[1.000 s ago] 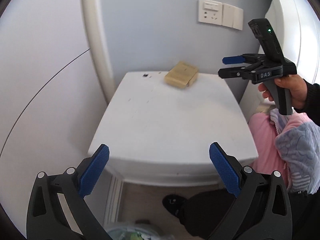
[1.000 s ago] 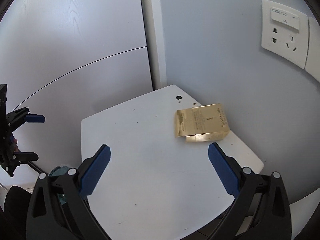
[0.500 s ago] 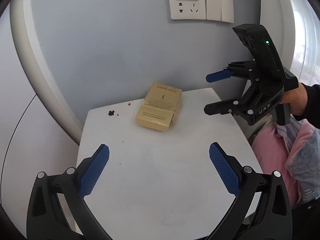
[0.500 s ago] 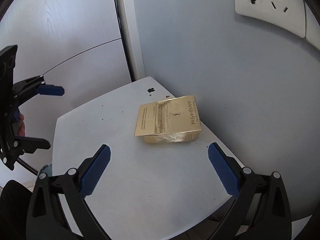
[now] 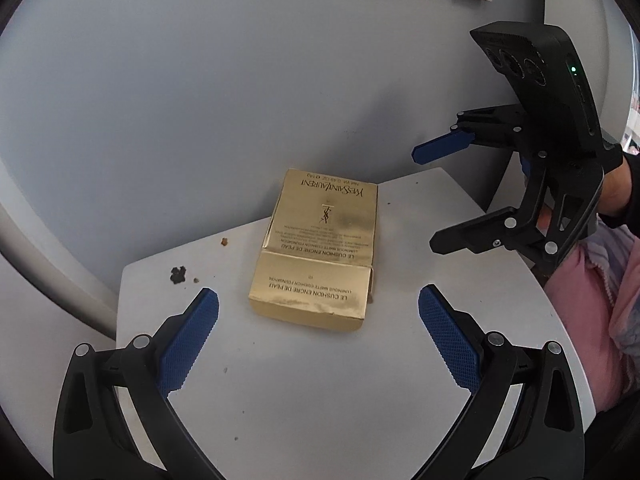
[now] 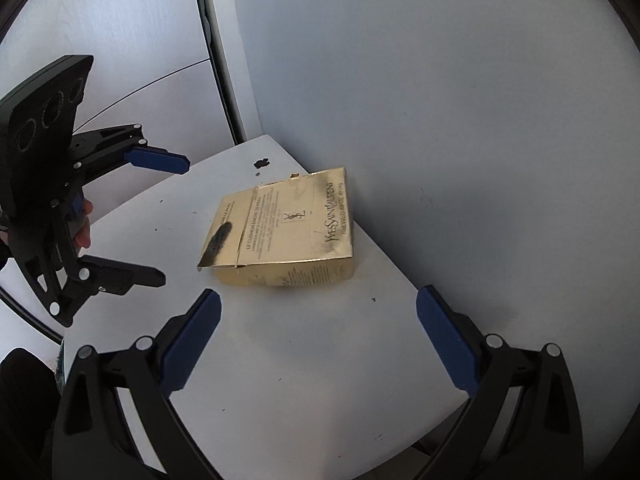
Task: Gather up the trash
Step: 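Close the left tool on the gold box while the right tool clamps its side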
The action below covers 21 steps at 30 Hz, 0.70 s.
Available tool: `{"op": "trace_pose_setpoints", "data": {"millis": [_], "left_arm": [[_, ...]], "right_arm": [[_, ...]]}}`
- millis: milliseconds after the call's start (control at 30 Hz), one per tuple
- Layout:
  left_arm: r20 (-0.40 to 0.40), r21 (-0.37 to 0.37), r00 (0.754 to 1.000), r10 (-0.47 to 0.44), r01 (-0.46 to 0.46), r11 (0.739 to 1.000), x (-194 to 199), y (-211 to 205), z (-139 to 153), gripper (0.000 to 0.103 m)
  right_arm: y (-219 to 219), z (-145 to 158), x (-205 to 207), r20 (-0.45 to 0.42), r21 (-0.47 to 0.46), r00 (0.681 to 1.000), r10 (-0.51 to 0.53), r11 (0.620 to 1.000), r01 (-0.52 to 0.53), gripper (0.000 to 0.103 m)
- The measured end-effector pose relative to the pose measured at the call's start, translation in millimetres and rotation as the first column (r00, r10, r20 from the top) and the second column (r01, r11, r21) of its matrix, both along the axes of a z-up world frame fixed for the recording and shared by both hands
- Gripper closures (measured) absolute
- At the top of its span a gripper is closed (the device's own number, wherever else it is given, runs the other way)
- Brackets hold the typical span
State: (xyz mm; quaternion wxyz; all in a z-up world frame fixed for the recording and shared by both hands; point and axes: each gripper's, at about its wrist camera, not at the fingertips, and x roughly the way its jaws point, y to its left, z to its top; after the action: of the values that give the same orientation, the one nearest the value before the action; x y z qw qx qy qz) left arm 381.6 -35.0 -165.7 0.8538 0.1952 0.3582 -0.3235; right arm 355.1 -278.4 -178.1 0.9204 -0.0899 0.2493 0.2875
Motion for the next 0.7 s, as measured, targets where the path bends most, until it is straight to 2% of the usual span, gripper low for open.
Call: {"op": "trace_pose_setpoints", "data": {"millis": [400,567,700], "left_arm": [[-0.010,0.038,0.994,-0.112,0.112,0.993,40.5,-22.5,-20.8,0.006],[-0.032,0.044,0.989,-0.142,0.143,0.989,50.8,-26.0,-32.0,0.006],[-0.039,0.030,0.988,-0.149,0.151,0.988,55.4,-23.6,-37.1,0.006]], "right_arm": [[6.3,-5.3,16.2,-0.002,-0.023,0.999,0.051,0.998,-0.051,0.008],[2.7,-8.8,19.3,-0.015,0.023,0.997,0.072,0.997,-0.072,0.008],[-8.6,-10.6,21.1,-0.050,0.099,0.996,0.078,0.992,-0.073,0.008]]}}
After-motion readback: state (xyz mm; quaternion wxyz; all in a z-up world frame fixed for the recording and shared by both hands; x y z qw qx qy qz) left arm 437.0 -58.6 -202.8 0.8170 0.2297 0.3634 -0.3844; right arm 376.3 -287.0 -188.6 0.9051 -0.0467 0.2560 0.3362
